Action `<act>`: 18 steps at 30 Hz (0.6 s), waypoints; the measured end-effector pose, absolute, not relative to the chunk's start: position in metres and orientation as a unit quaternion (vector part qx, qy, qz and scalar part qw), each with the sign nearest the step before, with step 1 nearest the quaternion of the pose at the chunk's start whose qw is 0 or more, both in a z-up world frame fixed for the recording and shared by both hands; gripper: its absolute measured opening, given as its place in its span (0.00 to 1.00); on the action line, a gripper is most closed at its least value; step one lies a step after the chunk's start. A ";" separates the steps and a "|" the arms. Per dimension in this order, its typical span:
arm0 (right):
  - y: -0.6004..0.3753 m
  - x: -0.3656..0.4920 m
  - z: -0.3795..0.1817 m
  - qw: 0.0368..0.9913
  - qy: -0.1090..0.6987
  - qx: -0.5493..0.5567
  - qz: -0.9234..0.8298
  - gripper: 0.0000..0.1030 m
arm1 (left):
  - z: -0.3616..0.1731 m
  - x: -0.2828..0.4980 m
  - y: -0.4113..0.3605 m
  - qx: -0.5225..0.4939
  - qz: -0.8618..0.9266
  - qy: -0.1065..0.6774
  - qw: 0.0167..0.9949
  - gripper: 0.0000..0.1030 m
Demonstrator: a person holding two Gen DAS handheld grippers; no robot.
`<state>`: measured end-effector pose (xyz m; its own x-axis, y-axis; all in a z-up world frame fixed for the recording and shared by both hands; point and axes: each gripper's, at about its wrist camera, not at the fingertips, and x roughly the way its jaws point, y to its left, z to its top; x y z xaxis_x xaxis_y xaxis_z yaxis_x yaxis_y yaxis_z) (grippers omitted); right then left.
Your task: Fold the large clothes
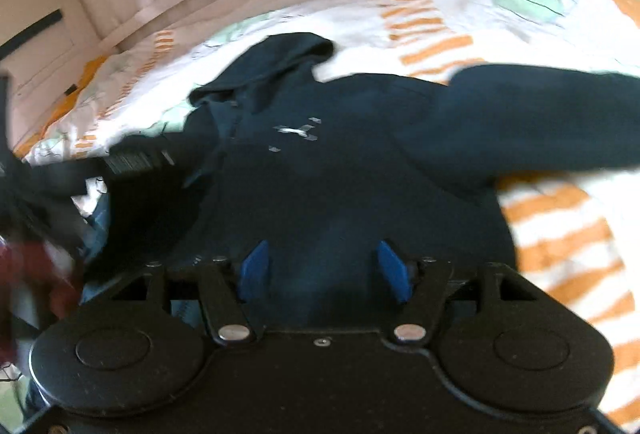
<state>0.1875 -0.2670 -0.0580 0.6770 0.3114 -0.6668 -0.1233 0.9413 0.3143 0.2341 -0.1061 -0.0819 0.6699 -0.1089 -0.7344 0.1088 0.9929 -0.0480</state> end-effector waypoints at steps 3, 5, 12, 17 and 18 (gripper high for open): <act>-0.276 0.186 -0.062 0.906 0.387 0.128 0.112 0.65 | -0.089 0.217 -0.120 0.020 -0.079 0.384 0.920 0.76; -0.278 0.187 -0.064 0.907 0.385 0.130 0.110 0.67 | -0.088 0.205 -0.121 0.027 -0.088 0.387 0.917 0.82; -0.272 0.182 -0.064 0.911 0.382 0.111 0.109 0.74 | -0.068 0.155 -0.099 0.027 -0.111 0.358 0.927 0.88; -0.261 0.185 -0.055 0.918 0.372 0.082 0.113 0.74 | -0.054 0.140 -0.069 0.029 -0.064 0.322 0.944 0.88; -0.258 0.186 -0.052 0.919 0.369 0.077 0.116 0.74 | -0.051 0.141 -0.059 0.018 -0.047 0.314 0.948 0.88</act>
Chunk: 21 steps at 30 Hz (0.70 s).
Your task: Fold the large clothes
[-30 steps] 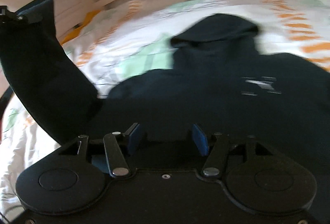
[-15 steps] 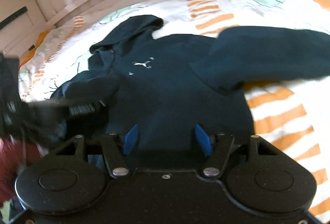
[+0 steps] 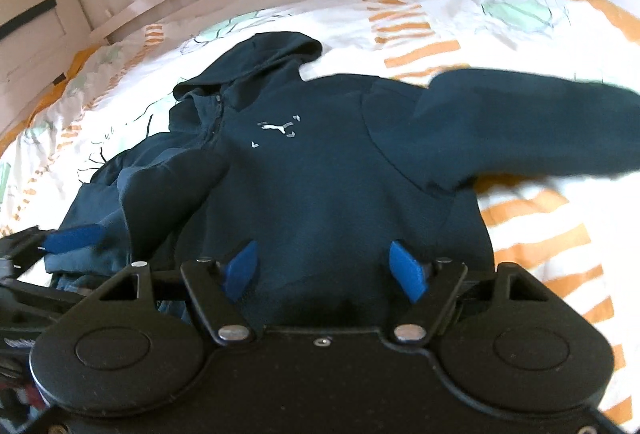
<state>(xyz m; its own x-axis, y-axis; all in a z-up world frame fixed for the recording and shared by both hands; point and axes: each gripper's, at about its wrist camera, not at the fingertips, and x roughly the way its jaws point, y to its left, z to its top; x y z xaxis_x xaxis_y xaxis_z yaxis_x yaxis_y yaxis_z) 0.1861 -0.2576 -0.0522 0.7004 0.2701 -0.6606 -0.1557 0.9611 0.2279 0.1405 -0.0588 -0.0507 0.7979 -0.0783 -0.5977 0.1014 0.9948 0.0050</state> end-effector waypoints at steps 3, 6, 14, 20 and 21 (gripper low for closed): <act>-0.243 0.187 -0.044 0.923 0.359 0.058 0.126 0.74 | -0.048 0.141 -0.021 -0.029 0.009 0.304 0.952 0.88; -0.221 0.188 -0.035 0.926 0.347 0.030 0.144 0.79 | -0.062 0.157 0.011 -0.071 0.080 0.332 0.937 0.88; -0.159 0.187 -0.030 0.928 0.321 -0.046 0.184 0.90 | -0.106 0.162 0.046 -0.102 0.149 0.373 0.910 1.00; -0.119 0.198 -0.041 0.926 0.314 -0.086 0.189 0.91 | -0.108 0.151 0.036 -0.088 0.154 0.364 0.914 1.00; -0.112 0.202 -0.045 0.925 0.316 -0.092 0.189 0.91 | -0.108 0.150 0.039 -0.089 0.154 0.363 0.915 1.00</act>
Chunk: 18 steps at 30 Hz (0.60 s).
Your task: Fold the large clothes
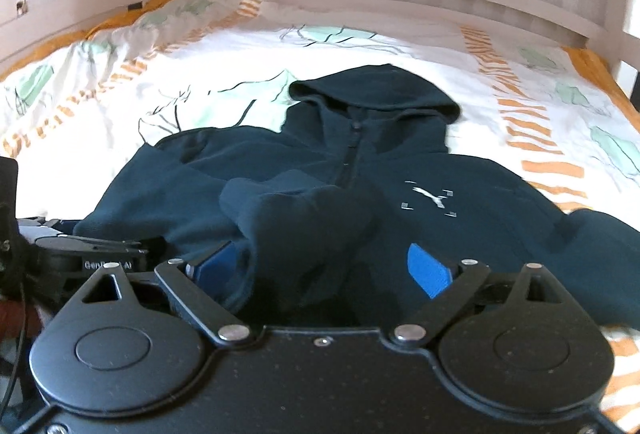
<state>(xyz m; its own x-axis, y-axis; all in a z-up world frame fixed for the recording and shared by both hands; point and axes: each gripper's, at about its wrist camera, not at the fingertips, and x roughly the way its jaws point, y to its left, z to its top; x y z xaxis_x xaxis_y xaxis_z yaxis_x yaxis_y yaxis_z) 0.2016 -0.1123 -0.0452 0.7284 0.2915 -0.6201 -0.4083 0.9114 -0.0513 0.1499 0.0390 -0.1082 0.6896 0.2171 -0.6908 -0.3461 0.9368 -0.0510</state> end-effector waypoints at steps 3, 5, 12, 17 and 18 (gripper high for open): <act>-0.098 0.209 -0.056 0.922 0.318 -0.121 0.186 0.89 | -0.111 0.154 0.046 -0.088 0.151 0.361 0.916 1.00; -0.099 0.213 -0.058 0.925 0.310 -0.137 0.170 0.87 | -0.112 0.156 0.050 -0.088 0.149 0.361 0.916 1.00; -0.175 0.225 -0.051 0.927 0.345 -0.019 0.144 0.89 | -0.110 0.159 0.043 -0.097 0.155 0.357 0.916 1.00; -0.205 0.214 -0.064 0.920 0.370 0.027 0.127 0.89 | -0.109 0.159 0.042 -0.097 0.158 0.357 0.916 1.00; -0.209 0.213 -0.066 0.920 0.373 0.031 0.113 0.89 | -0.109 0.158 0.042 -0.097 0.158 0.356 0.916 1.00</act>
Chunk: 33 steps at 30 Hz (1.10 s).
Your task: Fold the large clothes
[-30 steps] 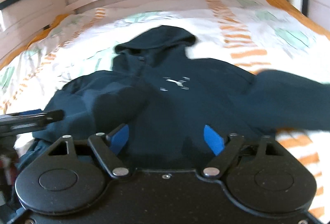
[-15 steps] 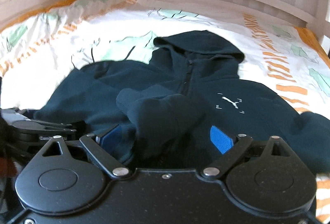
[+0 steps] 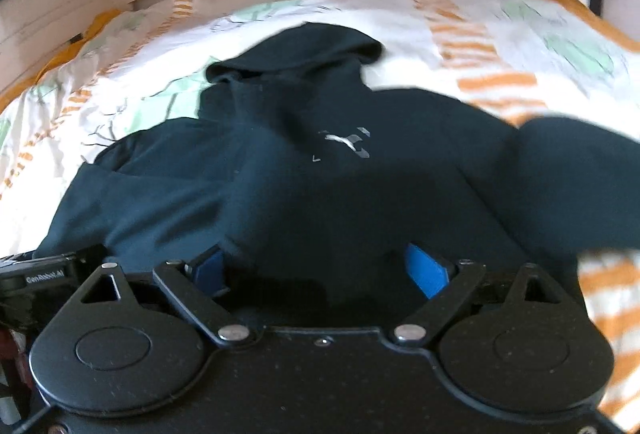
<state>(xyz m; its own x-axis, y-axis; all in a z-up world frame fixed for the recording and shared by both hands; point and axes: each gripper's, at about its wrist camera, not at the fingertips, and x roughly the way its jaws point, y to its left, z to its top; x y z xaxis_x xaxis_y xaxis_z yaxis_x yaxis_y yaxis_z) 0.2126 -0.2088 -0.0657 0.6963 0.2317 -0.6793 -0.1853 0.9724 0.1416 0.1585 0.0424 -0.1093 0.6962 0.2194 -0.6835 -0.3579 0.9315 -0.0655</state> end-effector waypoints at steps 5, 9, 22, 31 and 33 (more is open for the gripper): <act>-0.241 0.208 -0.068 0.917 0.381 0.075 0.090 0.88 | -0.109 0.158 0.041 -0.098 0.160 0.356 0.915 1.00; -0.244 0.210 -0.071 0.920 0.383 0.032 0.077 0.84 | -0.108 0.159 0.039 -0.096 0.162 0.357 0.915 1.00; -0.277 0.188 -0.059 0.927 0.357 0.023 0.109 0.88 | -0.069 0.159 0.030 -0.095 0.145 0.395 0.902 0.99; -0.350 0.190 -0.040 0.926 0.371 0.059 0.048 0.91 | -0.012 0.166 -0.043 -0.037 0.108 0.330 0.937 0.99; -0.372 0.195 -0.039 0.923 0.376 0.081 0.019 0.91 | -0.007 0.175 -0.062 -0.036 0.088 0.328 0.940 0.99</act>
